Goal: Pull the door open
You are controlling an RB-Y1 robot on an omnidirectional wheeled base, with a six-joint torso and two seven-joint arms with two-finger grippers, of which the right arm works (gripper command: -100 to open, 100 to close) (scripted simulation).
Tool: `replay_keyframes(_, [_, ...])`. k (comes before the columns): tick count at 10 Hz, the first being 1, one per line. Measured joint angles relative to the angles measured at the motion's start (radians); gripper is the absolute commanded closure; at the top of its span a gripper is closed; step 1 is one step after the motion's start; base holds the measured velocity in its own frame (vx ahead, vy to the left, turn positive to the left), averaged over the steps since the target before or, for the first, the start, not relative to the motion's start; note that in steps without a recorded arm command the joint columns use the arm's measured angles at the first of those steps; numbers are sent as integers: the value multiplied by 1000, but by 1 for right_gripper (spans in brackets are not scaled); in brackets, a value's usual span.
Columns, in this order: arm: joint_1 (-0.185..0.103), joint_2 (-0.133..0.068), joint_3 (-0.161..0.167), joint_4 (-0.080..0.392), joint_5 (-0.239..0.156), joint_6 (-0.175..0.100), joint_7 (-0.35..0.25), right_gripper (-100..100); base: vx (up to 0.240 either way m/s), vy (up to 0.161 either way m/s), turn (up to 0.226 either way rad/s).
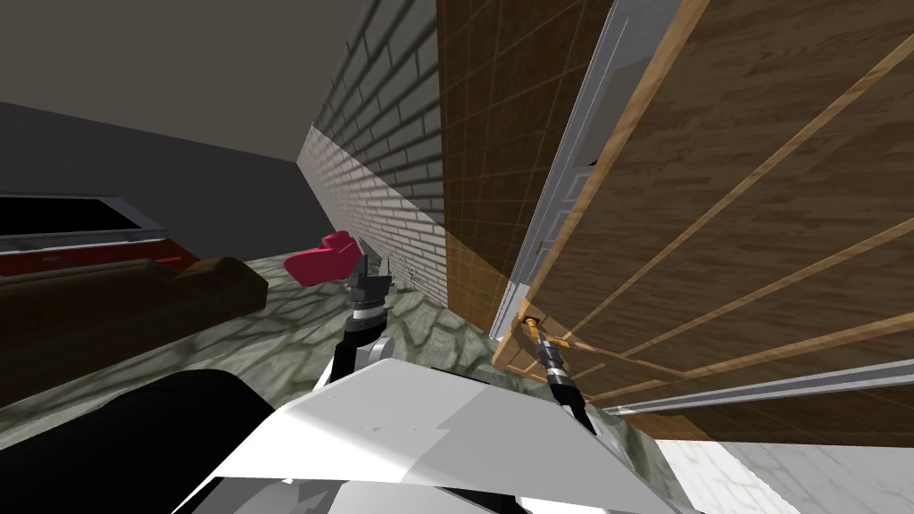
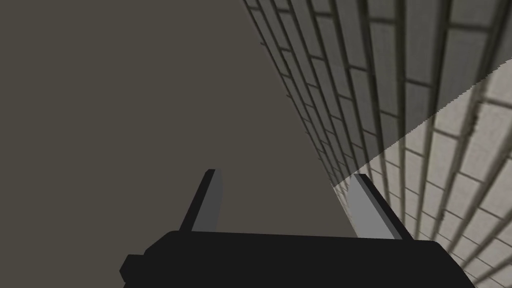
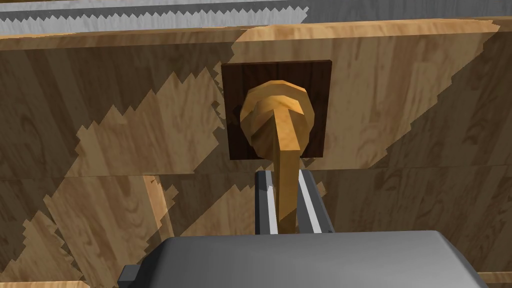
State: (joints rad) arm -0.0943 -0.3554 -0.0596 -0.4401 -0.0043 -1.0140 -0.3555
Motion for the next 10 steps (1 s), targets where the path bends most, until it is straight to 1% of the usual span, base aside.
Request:
replay_keyframes(2, [11,-17,24,13,19,-40,-31,100,-259,-89,104])
replay_keyframes(3, [12,-27,37,30,30,-65,-48,100,-175,-49,29])
replay_keyframes(4, [32,-30,44,8,35,-64,-57,100,-65,-9,1])
replay_keyframes(5, [37,-27,46,6,37,-60,-58,100,-156,-16,95])
replay_keyframes(7, [27,-29,50,9,30,-59,-54,100,-241,-104,172])
replay_keyframes(9, [21,-30,58,3,22,-50,-50,100,-239,-85,204])
replay_keyframes(10, [8,-30,64,20,17,-51,-47,100,-233,-123,207])
